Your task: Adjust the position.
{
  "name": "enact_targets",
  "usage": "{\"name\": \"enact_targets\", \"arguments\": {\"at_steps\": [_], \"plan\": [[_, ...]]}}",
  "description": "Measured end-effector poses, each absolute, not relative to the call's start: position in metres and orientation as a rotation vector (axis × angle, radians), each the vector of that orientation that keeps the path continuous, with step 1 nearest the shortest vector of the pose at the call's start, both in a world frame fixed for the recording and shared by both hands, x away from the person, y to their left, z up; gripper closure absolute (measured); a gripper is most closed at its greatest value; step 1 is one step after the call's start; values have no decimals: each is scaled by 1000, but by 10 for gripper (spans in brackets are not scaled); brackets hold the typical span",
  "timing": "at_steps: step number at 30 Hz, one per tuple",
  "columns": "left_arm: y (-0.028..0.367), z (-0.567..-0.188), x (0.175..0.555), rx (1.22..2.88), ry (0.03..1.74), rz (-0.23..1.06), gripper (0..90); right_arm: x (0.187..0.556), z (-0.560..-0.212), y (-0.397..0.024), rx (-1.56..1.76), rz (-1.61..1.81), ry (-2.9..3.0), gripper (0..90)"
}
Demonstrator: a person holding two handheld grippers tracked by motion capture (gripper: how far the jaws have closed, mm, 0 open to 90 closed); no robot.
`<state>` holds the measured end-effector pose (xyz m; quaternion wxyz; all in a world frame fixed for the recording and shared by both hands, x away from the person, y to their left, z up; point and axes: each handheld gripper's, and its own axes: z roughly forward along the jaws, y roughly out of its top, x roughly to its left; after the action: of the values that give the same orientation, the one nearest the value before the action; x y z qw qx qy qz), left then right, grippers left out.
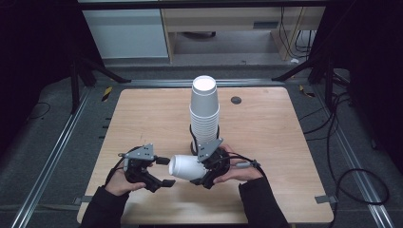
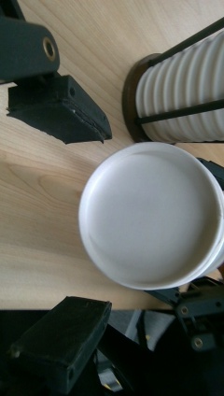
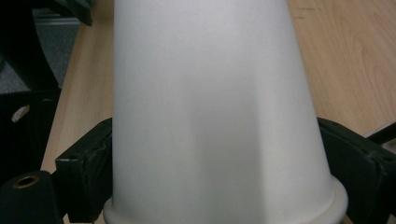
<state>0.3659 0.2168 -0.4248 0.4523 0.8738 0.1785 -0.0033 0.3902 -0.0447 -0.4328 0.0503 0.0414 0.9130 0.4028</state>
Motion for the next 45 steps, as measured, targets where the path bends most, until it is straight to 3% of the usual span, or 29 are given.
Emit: {"name": "enact_targets", "arguments": {"at_steps": [22,45], "plan": [[203,-435,368,2257,456,-4,181,386,-438,-10,-11,1036,2837,92],[208,-433,368,2237,440,-9,223,388,-439,-11,-30,1074,2803,68]]}}
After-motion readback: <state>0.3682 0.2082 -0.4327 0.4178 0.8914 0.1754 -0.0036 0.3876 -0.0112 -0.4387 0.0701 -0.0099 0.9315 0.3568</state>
